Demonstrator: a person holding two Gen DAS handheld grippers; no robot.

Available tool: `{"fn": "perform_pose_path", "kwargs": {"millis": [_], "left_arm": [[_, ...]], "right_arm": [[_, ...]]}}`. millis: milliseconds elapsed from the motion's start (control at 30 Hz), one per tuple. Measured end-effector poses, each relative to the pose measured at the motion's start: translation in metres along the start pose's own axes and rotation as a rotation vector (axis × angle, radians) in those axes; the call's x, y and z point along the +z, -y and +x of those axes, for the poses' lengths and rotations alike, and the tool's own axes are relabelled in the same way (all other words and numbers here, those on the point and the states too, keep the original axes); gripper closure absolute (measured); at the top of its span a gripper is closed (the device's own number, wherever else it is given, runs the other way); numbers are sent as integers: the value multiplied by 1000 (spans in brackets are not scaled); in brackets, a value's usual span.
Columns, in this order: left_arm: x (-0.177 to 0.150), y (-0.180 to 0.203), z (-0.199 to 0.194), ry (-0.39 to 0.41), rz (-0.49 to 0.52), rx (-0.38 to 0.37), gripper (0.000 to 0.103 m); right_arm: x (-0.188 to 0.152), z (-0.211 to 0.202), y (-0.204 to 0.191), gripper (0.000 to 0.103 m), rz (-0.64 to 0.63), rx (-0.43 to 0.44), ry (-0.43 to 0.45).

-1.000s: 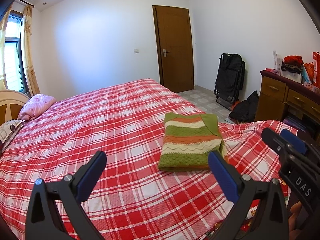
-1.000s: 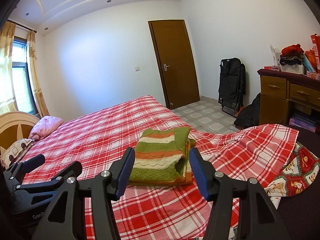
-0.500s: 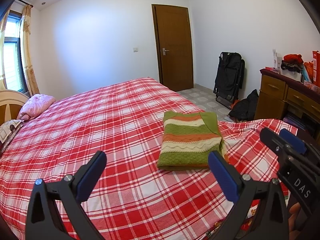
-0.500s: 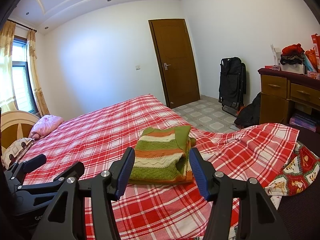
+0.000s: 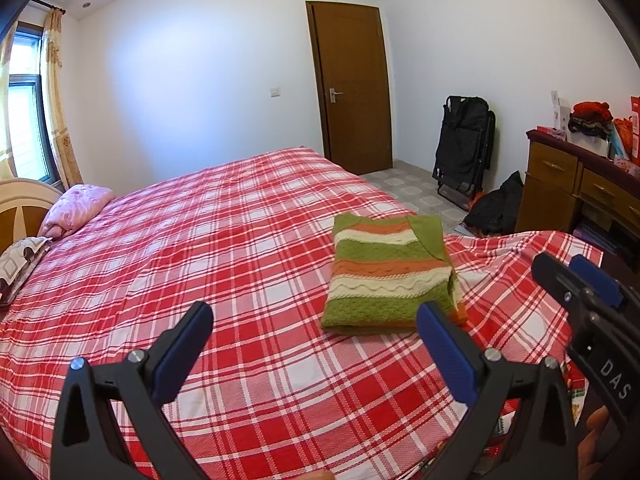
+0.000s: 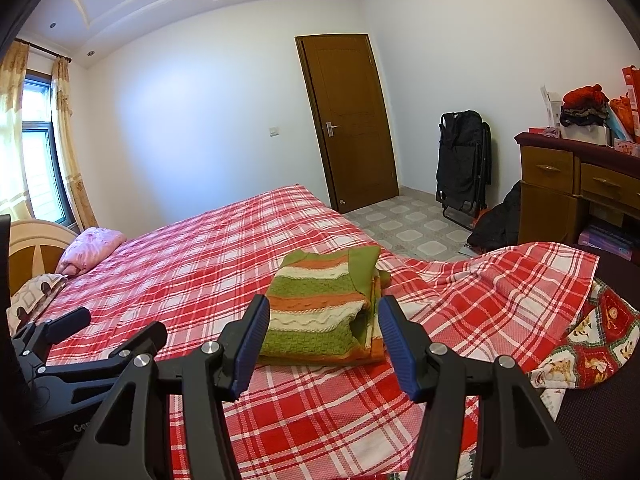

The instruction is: Fold small clothes

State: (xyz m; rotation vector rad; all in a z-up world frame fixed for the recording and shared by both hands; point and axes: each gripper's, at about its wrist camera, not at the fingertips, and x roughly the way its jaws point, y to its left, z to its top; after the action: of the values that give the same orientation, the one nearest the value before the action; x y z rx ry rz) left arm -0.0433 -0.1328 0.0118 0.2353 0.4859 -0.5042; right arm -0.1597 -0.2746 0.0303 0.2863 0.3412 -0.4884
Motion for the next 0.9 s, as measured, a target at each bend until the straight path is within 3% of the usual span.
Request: {"fn": "perform_pose_path", "kwargs": {"millis": [167,467,900], "left_arm": [[0,0,1,6,4,26,0],[4,5,-2,28,14,-2,0],[2,2,6,-12,-16,-32,0]], "right_arm": [[-2,3,1,45,3,0,-11],[-3,4,2,45,6,-3,-4],[-5,4,3,45,3,0,-5]]}}
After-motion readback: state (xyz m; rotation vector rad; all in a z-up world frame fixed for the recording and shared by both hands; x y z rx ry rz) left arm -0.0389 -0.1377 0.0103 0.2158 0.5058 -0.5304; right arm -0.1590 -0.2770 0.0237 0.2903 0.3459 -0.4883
